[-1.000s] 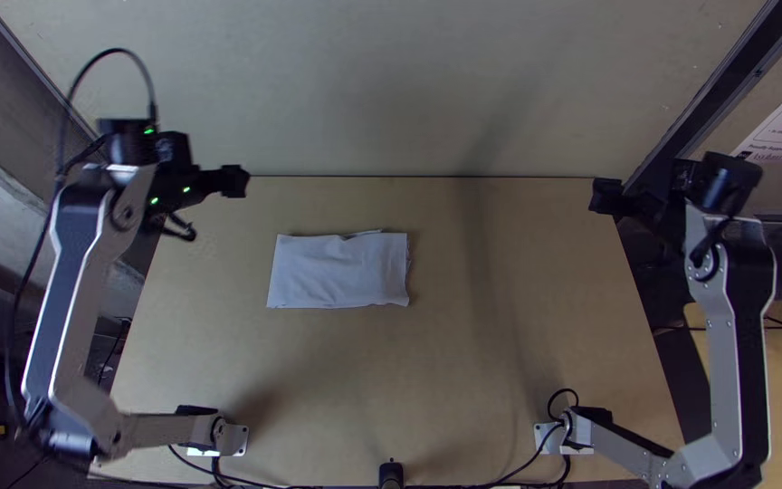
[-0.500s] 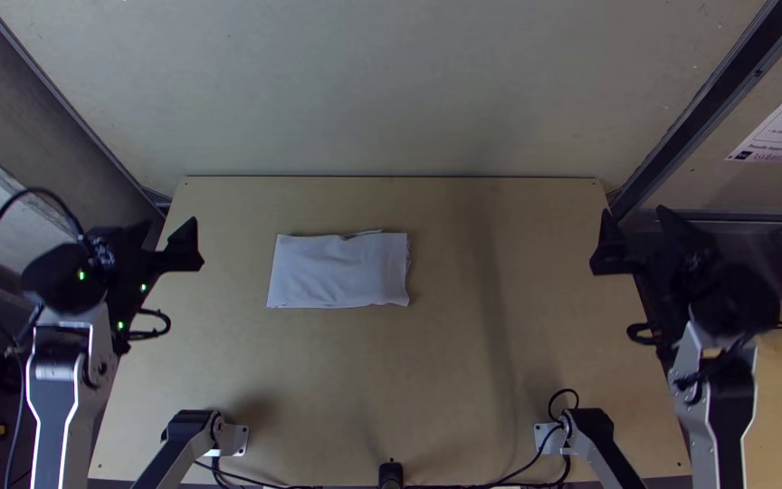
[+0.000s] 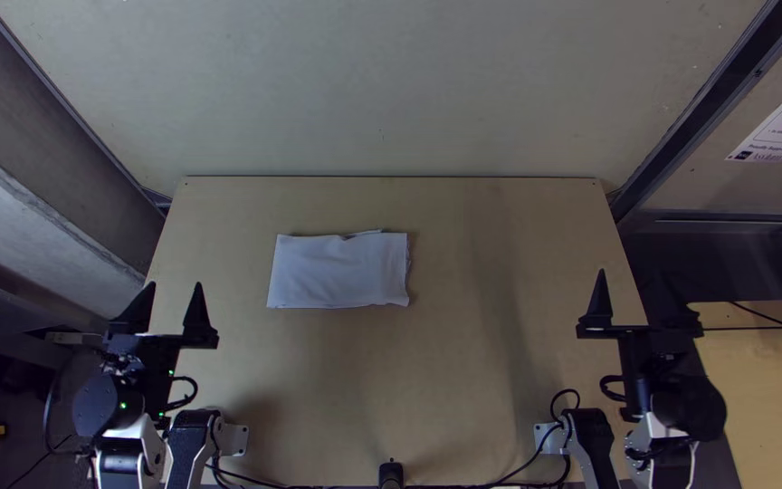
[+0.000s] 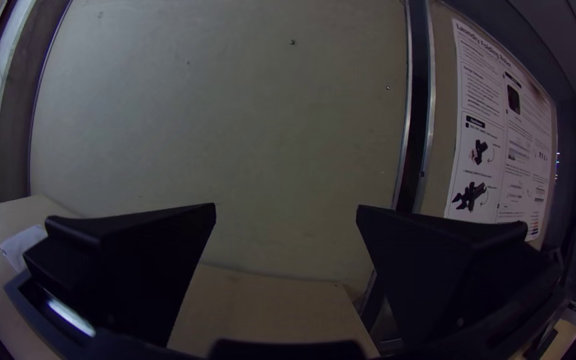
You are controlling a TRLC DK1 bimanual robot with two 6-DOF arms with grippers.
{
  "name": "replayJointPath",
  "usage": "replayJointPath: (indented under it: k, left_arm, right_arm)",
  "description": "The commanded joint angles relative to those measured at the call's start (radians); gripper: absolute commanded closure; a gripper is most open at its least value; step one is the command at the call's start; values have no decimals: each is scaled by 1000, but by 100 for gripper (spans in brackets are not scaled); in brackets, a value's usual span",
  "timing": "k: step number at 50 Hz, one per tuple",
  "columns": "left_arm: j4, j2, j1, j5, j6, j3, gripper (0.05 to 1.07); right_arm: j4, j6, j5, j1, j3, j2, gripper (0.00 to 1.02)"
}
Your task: Fold the t-shirt
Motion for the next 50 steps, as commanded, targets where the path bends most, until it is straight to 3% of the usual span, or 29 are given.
replayJointPath:
  k: [1,15,26,39,50]
  left_arm:
    - [51,-82,8,-9,29,-92,10]
    - [148,-114,6,-23,55,-275,10]
    - [79,-114,8,-61,70,-411,10]
    - [67,-111,37,-57,86,-425,10]
    - [67,-111,37,-55,84,-425,10]
  right_arm:
    - [55,-21,17,2,-89,-53,6]
    - [67,8,19,22,-344,-175,4]
    - [72,41,19,22,-476,-175,4]
    - [63,110,-18,-6,-480,-145,4]
    - [71,110,-18,-12,-482,-171,4]
